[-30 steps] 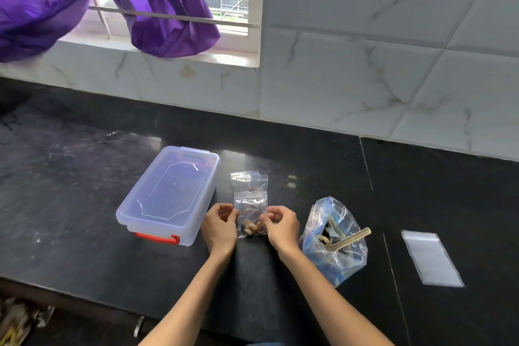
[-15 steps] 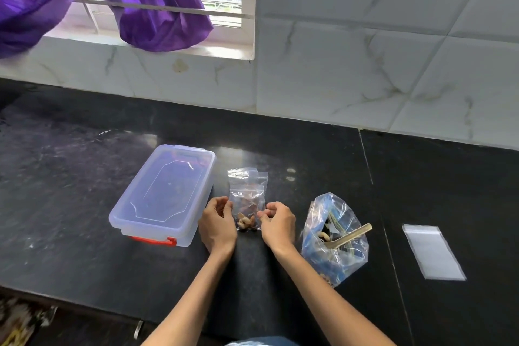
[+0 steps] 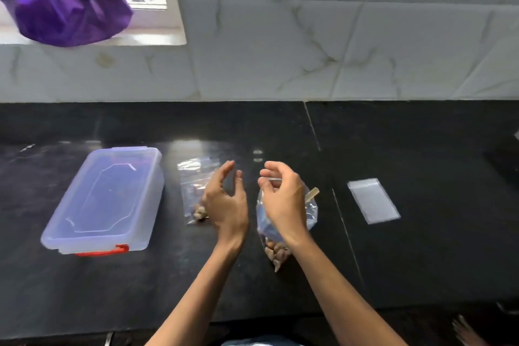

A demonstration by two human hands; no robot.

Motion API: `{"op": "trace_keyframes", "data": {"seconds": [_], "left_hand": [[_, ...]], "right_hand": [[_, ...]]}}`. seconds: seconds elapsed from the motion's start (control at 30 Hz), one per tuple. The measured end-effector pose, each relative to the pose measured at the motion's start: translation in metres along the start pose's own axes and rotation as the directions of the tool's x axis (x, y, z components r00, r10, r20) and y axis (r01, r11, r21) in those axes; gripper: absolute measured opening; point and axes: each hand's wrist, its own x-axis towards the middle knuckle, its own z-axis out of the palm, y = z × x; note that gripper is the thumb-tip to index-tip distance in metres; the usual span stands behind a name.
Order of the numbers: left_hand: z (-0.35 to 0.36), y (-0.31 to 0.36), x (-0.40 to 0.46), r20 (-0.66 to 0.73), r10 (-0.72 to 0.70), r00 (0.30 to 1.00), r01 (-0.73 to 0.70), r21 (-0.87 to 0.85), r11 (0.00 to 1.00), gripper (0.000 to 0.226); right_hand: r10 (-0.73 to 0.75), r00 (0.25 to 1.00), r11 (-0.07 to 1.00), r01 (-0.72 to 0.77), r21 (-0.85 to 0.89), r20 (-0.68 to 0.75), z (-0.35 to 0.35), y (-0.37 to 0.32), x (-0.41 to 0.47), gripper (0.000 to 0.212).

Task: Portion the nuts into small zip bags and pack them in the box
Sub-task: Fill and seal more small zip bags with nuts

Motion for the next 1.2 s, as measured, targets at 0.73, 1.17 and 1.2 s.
{"op": "trace_keyframes", "data": {"seconds": [0.73, 1.17, 1.2], "left_hand": [[0.186, 0.028, -0.101, 0.619, -0.439, 0.651, 0.365, 0.252, 0.896, 0.037], [0.206, 0.013, -0.097, 0.653, -0.451, 0.609, 0.446, 0.189, 0.875, 0.033], [0.205, 0.013, -0.098, 0.654, -0.448, 0.61, 0.448, 0.182, 0.875, 0.033]], "right_hand": [[0.409, 0.889, 0.834, -0.456, -0.309, -0.207, -0.185, 0.15, 0.08, 0.05], [0.533, 0.83, 0.732, -0.549, -0.403, -0.163, -0.183, 0.167, 0.101, 0.053], [0.546, 0.823, 0.724, -0.558, -0.407, -0.158, -0.184, 0.167, 0.103, 0.051]]}}
